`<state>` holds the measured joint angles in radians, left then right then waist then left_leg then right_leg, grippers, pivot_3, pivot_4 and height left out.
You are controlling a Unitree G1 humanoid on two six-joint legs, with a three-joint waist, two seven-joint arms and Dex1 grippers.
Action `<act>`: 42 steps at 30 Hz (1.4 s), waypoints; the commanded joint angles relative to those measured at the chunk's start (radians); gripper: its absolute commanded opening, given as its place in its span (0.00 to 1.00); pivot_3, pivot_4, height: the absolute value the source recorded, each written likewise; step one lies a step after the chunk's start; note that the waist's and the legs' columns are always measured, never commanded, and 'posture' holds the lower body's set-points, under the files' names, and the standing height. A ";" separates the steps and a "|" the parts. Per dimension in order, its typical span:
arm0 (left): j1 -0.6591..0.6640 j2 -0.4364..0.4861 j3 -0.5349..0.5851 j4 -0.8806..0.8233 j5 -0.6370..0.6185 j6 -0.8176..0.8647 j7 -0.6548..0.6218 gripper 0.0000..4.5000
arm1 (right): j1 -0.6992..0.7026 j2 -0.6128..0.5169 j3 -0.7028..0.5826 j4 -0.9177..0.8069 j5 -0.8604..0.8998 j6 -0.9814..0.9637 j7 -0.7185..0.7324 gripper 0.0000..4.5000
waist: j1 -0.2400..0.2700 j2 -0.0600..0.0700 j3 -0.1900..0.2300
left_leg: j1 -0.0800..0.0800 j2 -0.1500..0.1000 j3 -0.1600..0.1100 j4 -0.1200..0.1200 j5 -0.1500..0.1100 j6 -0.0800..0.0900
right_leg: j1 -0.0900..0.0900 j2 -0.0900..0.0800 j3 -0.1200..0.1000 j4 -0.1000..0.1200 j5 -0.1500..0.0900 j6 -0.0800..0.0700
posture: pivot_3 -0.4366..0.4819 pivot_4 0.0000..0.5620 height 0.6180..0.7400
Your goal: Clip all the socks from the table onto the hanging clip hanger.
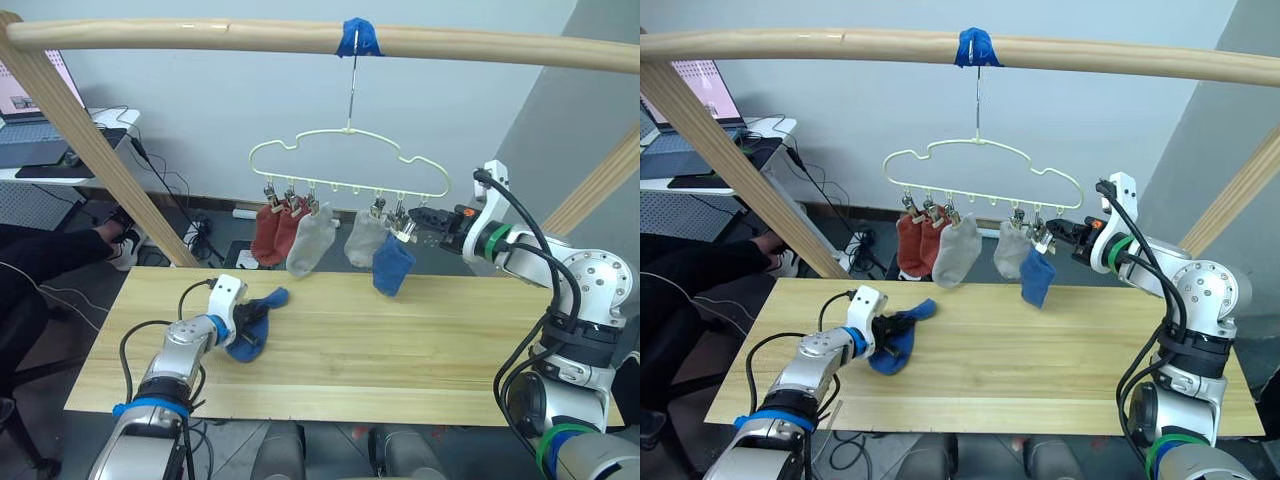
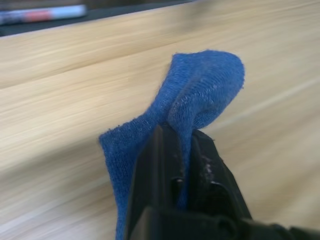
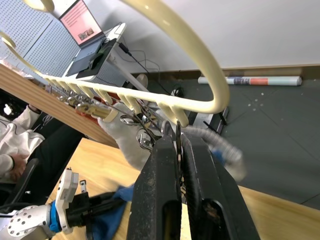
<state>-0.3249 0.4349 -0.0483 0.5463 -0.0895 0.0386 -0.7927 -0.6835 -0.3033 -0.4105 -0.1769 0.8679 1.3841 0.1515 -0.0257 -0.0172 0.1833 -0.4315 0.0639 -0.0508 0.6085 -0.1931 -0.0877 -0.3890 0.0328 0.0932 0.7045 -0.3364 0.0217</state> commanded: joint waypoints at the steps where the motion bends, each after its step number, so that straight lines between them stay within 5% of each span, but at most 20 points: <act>1: 0.021 -0.020 -0.021 -0.237 -0.081 0.027 -0.082 0.01 | -0.006 -0.022 -0.019 -0.029 0.033 0.036 0.007 0.00 | 0.003 0.000 0.001 | 0.000 0.000 0.000 0.000 0.000 0.000 | 0.000 0.000 0.000 0.000 0.000 0.000 | 0.52 0.34 1.00; 9: -0.019 -0.112 -0.132 -0.565 -0.140 0.102 -0.118 0.01 | -0.067 0.062 -0.174 -0.006 0.110 0.204 -0.078 0.00 | -0.001 0.000 0.001 | 0.000 0.000 0.000 0.000 0.000 0.000 | 0.000 0.000 0.000 0.000 0.000 0.000 | 0.51 0.32 1.00; 24: -0.142 -0.197 -0.157 -0.425 -0.063 -0.042 -0.029 0.01 | -0.098 0.122 -0.247 0.007 0.234 0.230 -0.236 0.00 | -0.007 0.000 0.001 | 0.000 0.000 0.001 0.000 0.000 0.000 | 0.000 0.000 0.001 -0.001 0.000 0.000 | 0.49 0.29 1.00; 42: -0.112 -0.201 -0.159 -0.446 -0.062 -0.141 -0.022 0.01 | -0.112 0.155 -0.293 0.043 0.315 0.230 -0.360 0.00 | -0.007 0.000 0.001 | 0.000 0.000 0.001 0.000 0.000 0.000 | 0.000 0.000 0.001 0.000 0.000 0.000 | 0.49 0.30 1.00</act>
<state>-0.4372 0.2394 -0.2015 0.1315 -0.1530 -0.0755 -0.8184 -0.7763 -0.1492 -0.6882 -0.1248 1.1406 1.6065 -0.1980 -0.0323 -0.0175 0.1840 -0.4314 0.0636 -0.0501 0.6085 -0.1931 -0.0876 -0.3891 0.0330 0.0939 0.7041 -0.3364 0.0217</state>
